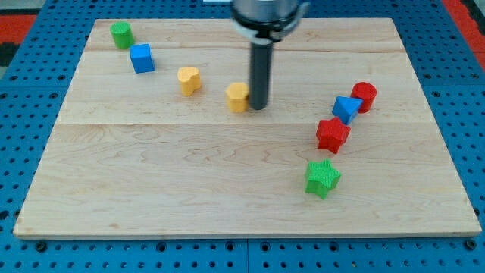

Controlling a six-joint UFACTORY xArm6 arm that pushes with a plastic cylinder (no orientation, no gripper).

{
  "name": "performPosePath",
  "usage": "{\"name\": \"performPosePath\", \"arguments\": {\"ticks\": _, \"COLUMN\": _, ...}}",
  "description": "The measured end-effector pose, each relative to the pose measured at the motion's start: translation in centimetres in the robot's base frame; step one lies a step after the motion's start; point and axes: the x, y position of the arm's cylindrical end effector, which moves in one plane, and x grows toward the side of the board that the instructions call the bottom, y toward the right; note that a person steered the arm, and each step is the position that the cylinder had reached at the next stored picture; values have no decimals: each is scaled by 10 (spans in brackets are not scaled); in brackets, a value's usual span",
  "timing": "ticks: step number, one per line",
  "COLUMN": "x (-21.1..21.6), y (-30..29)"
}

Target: Move the red star away from the blue triangle

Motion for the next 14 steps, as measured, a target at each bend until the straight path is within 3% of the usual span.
{"name": "performPosePath", "arguments": {"ticks": 2, "x": -34, "y": 19}}
{"name": "performPosePath", "arguments": {"ticks": 3, "x": -50, "y": -6}}
{"name": "performPosePath", "arguments": {"ticks": 6, "x": -29, "y": -26}}
{"name": "performPosePath", "arguments": {"ticks": 8, "x": -26, "y": 36}}
{"name": "performPosePath", "arguments": {"ticks": 10, "x": 21, "y": 18}}
{"name": "performPosePath", "arguments": {"ticks": 12, "x": 25, "y": 122}}
{"name": "performPosePath", "arguments": {"ticks": 14, "x": 45, "y": 160}}
